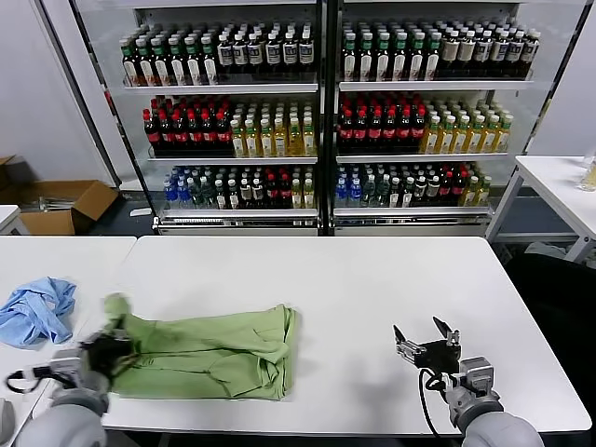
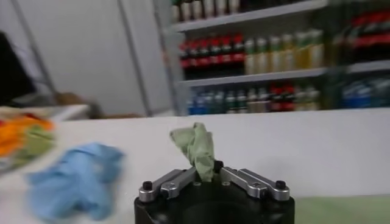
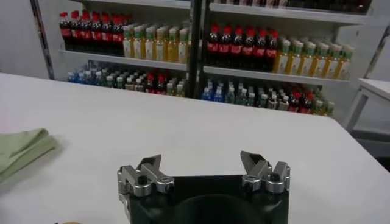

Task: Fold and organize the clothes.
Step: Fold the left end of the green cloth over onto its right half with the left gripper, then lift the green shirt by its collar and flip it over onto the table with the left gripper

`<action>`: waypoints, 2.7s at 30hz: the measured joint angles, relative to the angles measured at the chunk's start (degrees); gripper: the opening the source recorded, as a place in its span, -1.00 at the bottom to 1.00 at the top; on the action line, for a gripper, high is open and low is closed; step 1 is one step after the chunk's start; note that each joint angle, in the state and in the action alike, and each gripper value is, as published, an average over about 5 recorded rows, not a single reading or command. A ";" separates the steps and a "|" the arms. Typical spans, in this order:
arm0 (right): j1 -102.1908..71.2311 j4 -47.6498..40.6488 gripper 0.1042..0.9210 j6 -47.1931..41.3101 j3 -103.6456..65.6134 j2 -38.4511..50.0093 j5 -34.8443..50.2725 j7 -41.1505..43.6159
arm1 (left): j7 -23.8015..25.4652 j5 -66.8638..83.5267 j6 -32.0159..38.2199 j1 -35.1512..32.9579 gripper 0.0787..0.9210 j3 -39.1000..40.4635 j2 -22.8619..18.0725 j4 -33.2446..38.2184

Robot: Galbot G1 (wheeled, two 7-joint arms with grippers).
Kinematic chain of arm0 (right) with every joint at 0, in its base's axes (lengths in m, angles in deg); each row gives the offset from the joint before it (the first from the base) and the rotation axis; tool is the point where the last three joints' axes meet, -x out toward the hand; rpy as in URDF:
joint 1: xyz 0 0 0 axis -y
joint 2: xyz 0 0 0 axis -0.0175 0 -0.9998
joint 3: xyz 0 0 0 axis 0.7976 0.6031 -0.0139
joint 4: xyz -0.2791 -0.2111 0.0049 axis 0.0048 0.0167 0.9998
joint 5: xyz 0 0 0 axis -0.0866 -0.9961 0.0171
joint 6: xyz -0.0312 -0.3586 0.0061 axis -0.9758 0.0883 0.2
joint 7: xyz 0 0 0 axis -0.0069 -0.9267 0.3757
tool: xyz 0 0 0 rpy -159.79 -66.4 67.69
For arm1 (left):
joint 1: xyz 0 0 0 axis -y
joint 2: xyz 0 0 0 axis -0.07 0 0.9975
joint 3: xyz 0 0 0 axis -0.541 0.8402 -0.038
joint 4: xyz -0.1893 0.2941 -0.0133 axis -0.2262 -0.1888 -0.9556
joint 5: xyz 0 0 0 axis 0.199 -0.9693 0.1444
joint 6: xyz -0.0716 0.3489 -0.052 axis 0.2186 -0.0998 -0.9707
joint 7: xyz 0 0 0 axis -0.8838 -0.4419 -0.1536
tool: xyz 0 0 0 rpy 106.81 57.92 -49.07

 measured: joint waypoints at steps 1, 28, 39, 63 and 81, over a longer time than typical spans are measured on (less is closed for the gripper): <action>-0.13 0.08 0.76 0.02 -0.04 -0.03 -0.03 -0.01 | 0.16 0.86 -0.03 0.32 -0.97 1.45 -0.74 0.45; -1.32 0.19 0.76 0.23 -1.08 -0.60 -0.63 -0.03 | 2.63 8.53 2.33 11.68 -0.77 20.79 -13.79 -5.79; -1.35 0.48 0.76 0.30 -1.63 -0.27 -0.49 0.16 | 6.96 0.66 6.99 10.33 -0.03 23.37 -14.03 -5.96; -0.27 -0.97 0.76 1.09 -0.29 0.50 -0.45 0.56 | 5.67 -7.25 3.48 -0.35 0.77 7.74 -8.41 -5.20; -0.94 -0.95 0.76 1.28 -0.55 -0.09 -0.63 0.57 | 7.56 -6.77 2.96 2.61 0.76 6.36 -7.54 -12.00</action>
